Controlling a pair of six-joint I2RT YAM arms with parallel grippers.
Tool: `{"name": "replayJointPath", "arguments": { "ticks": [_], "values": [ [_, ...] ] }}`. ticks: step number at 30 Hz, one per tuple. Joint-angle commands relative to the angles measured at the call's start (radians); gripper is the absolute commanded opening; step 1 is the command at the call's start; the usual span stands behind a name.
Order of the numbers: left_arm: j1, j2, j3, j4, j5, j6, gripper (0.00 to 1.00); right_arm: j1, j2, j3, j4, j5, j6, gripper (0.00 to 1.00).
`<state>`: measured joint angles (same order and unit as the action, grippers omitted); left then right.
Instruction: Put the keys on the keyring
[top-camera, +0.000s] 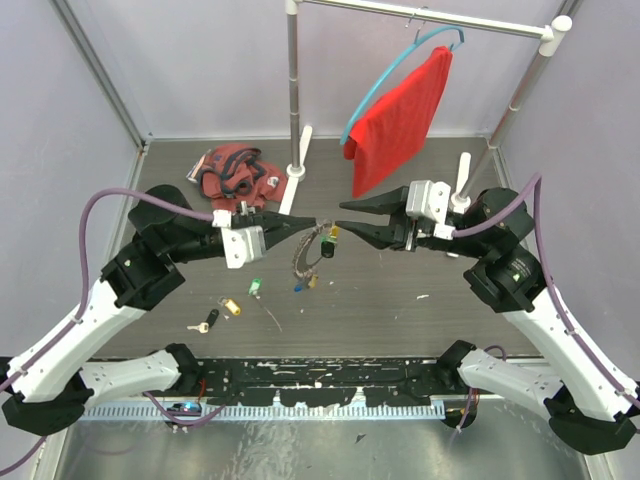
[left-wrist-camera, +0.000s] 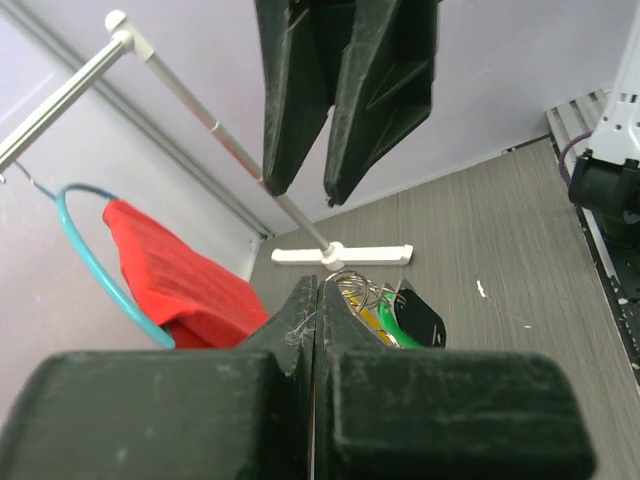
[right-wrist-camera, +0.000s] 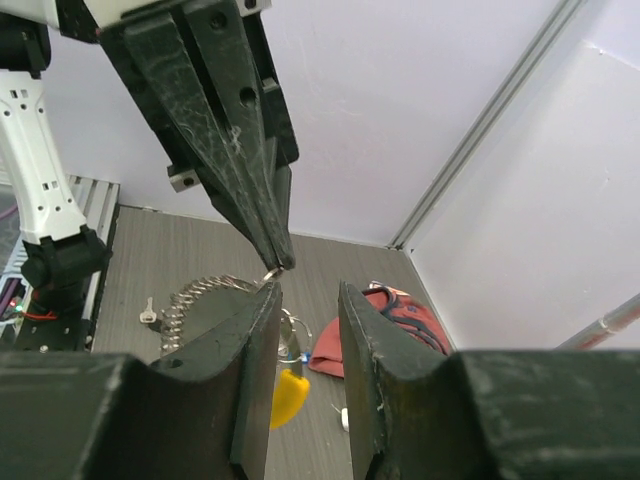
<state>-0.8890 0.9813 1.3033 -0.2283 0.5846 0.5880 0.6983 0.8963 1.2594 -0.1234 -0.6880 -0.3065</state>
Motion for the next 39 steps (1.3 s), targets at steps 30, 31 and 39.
{"name": "replayJointPath", "arguments": {
  "ticks": [30, 31, 39],
  "values": [
    [-0.003, 0.005, -0.073, 0.284, -0.177, -0.259, 0.00, 0.007, 0.102, -0.008, 0.135, 0.030, 0.198, 0.23],
    [-0.003, 0.004, -0.072, 0.284, -0.177, -0.258, 0.00, 0.006, 0.102, -0.009, 0.138, 0.030, 0.202, 0.21],
    [-0.002, 0.000, -0.074, 0.284, -0.158, -0.263, 0.00, 0.006, 0.100, 0.000, 0.122, 0.027, 0.211, 0.01]
  ]
}}
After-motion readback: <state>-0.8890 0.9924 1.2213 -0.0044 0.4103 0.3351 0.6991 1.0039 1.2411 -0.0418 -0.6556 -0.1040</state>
